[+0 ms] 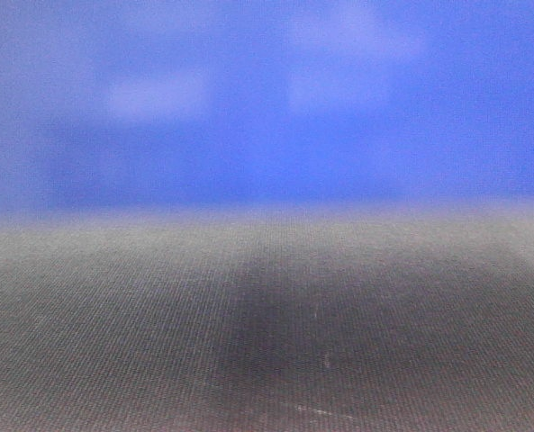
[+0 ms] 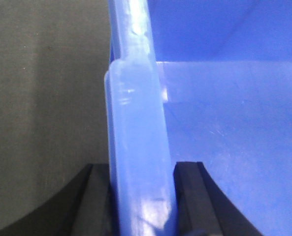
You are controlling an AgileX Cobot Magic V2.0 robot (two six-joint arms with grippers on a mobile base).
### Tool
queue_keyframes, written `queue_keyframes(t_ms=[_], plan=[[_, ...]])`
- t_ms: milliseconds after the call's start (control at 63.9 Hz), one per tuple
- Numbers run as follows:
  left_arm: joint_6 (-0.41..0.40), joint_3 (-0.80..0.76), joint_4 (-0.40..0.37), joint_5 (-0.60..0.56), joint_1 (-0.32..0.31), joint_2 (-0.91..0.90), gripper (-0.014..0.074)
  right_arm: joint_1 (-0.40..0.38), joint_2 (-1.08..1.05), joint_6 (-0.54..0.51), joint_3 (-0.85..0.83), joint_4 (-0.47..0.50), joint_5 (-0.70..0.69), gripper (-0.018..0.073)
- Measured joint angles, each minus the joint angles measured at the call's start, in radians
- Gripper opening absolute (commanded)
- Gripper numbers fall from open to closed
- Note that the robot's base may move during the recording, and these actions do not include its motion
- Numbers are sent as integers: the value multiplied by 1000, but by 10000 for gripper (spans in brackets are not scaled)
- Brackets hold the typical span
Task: Move blue bin to conveyor side
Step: 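Lower the bin with both grippers onto the conveyor belt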
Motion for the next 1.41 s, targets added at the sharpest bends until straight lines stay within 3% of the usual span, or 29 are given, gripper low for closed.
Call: queue_keyframes(t_ms=[203,454,860,1142,1408], plan=[[6,127,10,-180,0,36,-17,0,6,28,160,-19,-181,-88],[14,159,21,-279,0,173,-17,-4,66,45,276,-28,-318,-88],[17,161,61,-323,2,278,-17,-10,229,49,287,-56,-478,-88],[12,195,61,-331,6,278,-17,-12,255,47,287,-60,-540,-88],[11,244,61,-418,7,278,-17,-12,258,46,287,-62,-556,-88]])
